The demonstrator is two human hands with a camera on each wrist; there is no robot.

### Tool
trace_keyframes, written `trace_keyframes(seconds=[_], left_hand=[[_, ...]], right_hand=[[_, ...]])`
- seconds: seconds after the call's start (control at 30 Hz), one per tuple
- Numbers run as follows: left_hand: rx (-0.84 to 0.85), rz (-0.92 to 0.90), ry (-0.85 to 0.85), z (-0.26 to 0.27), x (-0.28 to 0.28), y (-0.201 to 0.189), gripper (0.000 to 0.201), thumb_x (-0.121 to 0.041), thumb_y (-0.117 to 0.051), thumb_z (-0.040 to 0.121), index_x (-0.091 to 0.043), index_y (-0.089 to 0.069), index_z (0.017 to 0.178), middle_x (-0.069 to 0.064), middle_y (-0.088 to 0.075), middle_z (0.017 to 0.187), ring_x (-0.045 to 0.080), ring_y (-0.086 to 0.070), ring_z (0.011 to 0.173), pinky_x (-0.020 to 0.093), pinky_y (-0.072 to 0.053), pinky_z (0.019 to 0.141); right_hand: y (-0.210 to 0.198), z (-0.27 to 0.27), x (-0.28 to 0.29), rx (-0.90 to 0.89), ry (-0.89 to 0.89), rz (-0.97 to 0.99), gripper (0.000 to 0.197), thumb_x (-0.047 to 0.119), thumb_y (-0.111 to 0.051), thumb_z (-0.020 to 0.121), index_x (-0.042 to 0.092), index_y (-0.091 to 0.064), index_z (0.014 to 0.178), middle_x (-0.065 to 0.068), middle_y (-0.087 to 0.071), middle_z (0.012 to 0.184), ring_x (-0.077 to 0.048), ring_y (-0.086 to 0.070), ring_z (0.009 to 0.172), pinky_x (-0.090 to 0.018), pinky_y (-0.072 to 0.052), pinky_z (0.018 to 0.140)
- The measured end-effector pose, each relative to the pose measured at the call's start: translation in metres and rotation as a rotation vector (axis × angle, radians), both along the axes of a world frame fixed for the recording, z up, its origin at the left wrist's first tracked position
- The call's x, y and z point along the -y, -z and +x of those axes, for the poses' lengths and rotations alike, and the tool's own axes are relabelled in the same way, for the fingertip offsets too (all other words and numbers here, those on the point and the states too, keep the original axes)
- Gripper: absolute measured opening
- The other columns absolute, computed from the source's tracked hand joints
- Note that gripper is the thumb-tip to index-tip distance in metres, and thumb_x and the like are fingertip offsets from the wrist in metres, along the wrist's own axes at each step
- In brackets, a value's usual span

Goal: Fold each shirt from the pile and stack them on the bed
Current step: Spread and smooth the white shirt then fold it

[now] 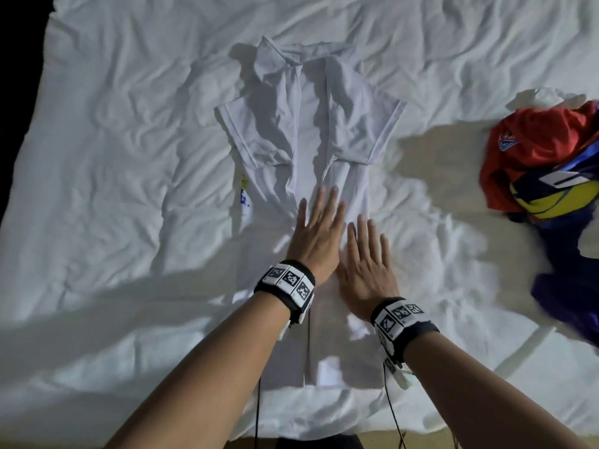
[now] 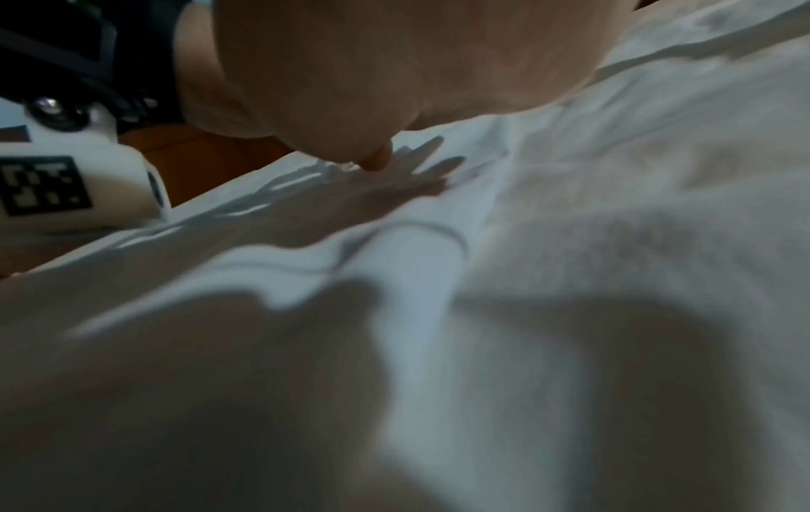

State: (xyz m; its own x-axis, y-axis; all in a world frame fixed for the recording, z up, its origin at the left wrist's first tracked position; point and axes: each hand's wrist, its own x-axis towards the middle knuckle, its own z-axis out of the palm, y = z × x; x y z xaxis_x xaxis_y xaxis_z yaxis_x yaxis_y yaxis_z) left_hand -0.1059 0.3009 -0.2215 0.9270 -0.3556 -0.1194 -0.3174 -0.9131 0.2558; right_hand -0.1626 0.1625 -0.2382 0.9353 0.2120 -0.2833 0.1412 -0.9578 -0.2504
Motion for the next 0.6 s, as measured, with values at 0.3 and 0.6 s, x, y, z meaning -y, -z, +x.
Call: trace_keyframes(seconds=[0.3, 0.6], left_hand=[[0.228, 0.125, -0.298, 0.067, -0.018, 0.001, 0.007, -0.022, -0.066, 0.089, -0.018, -0.069, 0.095, 0.007, -0.061, 0.106, 0.034, -0.050, 0.105, 0.047, -0.033, 0.082], [0.068, 0.136, -0.422, 0.121, 0.004, 0.009, 0.009, -0.014, -0.066, 0.079, -0.017, -0.065, 0.088, 0.008, -0.057, 0.101, 0.034, -0.048, 0.108, 0.048, -0.028, 0.086]], right_hand=[[0.016, 0.049, 0.017, 0.011, 0.054, 0.030, 0.075, 0.044, -0.021, 0.101, 0.005, -0.003, 0.162, -0.014, 0.010, 0.169, -0.032, 0.012, 0.156, -0.051, 0.005, 0.126], [0.021, 0.088, 0.017, -0.035, -0.074, 0.018, 0.072, 0.046, -0.020, 0.105, 0.006, 0.001, 0.162, -0.011, 0.012, 0.169, -0.027, 0.014, 0.156, -0.052, 0.000, 0.126]])
